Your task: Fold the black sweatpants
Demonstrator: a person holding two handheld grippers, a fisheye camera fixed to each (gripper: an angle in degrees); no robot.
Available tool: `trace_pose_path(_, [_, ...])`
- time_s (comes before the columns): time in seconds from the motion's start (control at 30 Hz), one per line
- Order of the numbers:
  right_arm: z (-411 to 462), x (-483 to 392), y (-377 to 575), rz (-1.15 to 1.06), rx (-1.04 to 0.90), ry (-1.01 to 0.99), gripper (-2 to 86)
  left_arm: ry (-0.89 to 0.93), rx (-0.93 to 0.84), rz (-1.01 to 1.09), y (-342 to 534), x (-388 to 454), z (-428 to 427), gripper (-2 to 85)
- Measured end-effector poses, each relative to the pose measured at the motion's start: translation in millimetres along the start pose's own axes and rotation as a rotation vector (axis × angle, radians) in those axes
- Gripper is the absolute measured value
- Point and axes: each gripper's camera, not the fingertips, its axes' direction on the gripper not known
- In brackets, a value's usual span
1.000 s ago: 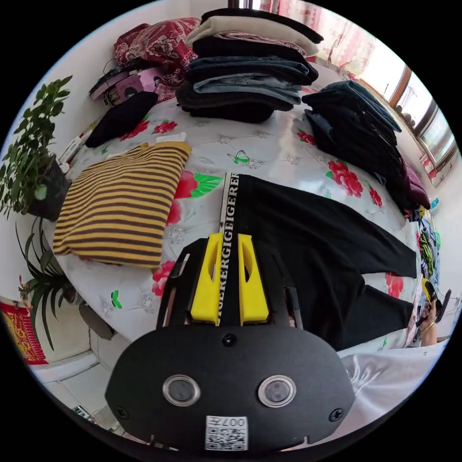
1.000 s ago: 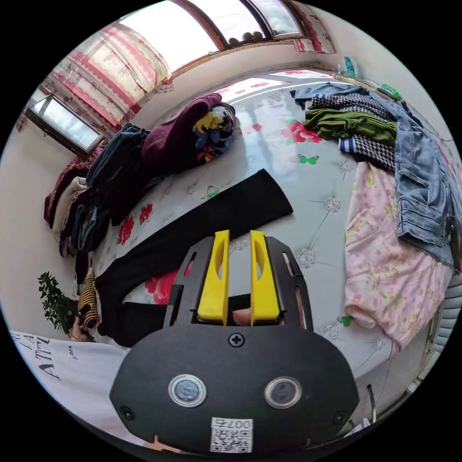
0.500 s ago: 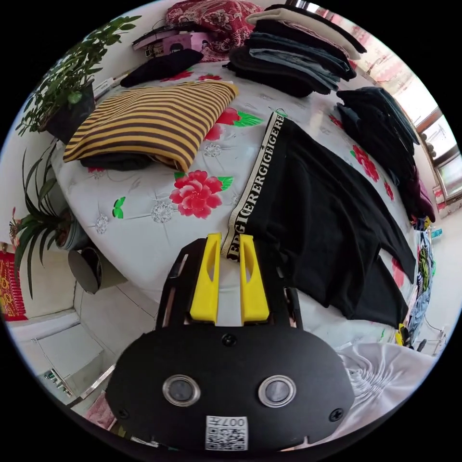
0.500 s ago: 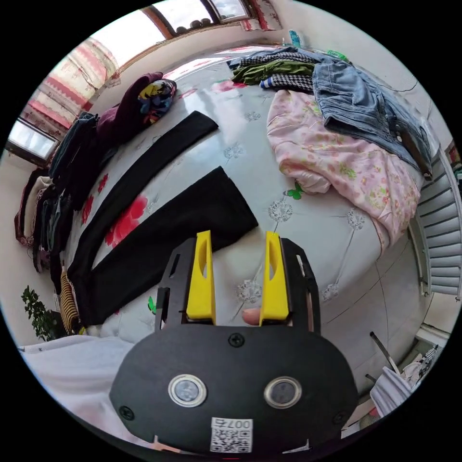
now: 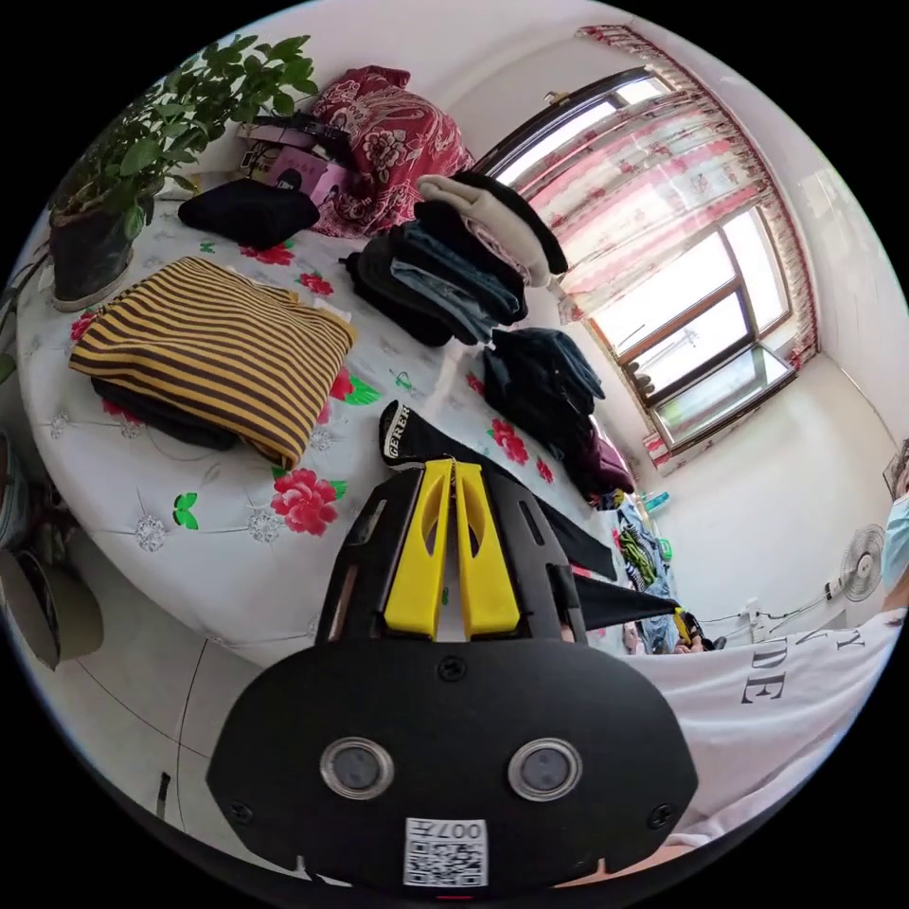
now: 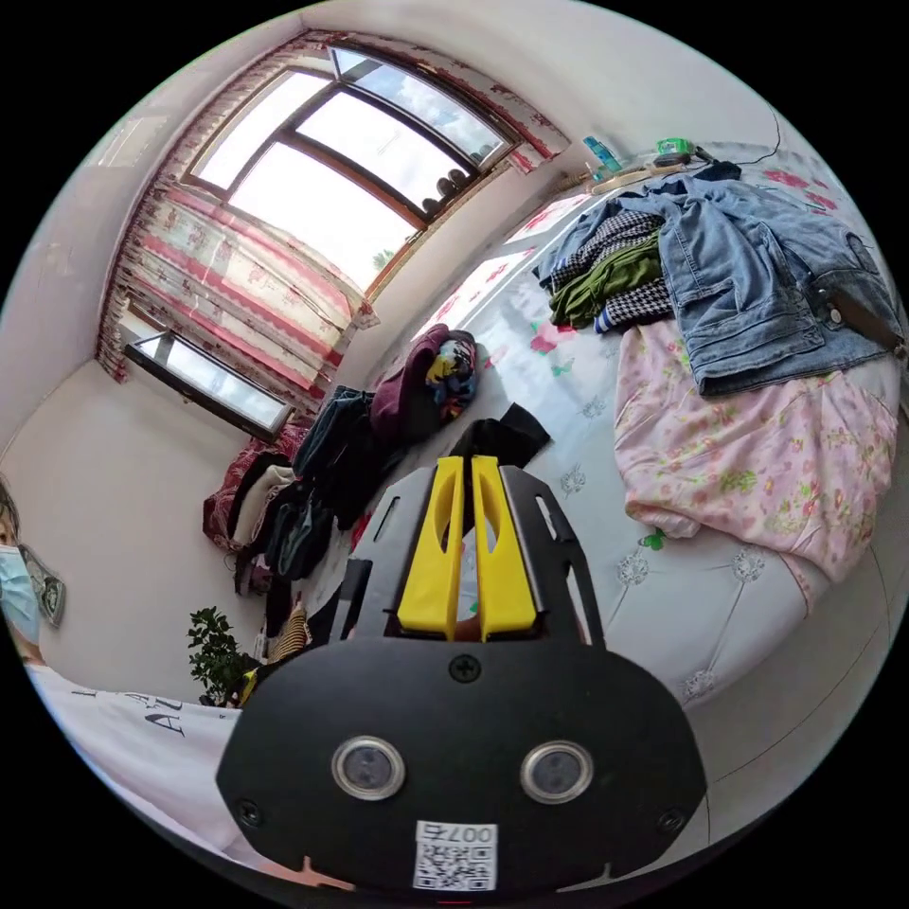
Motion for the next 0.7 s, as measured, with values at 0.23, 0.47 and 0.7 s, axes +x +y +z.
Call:
trace_pose_path(0.23, [-25, 19, 0, 0.061, -0.007, -0.001, -0.2, 0.084, 0.009, -0.167, 23, -61, -29, -1.0])
trace_pose_path(0.47, [-4, 32, -7, 0.183, -0.02, -0.038, -0.2, 0.073, -0.068, -0.183, 4, -78, -16, -1.0])
trace_pose_path(0.7, [72, 6, -80, 0.233, 0.002, 0.144, -0.2, 0.061, -0.068, -0.322, -84, -110, 60, -1.0])
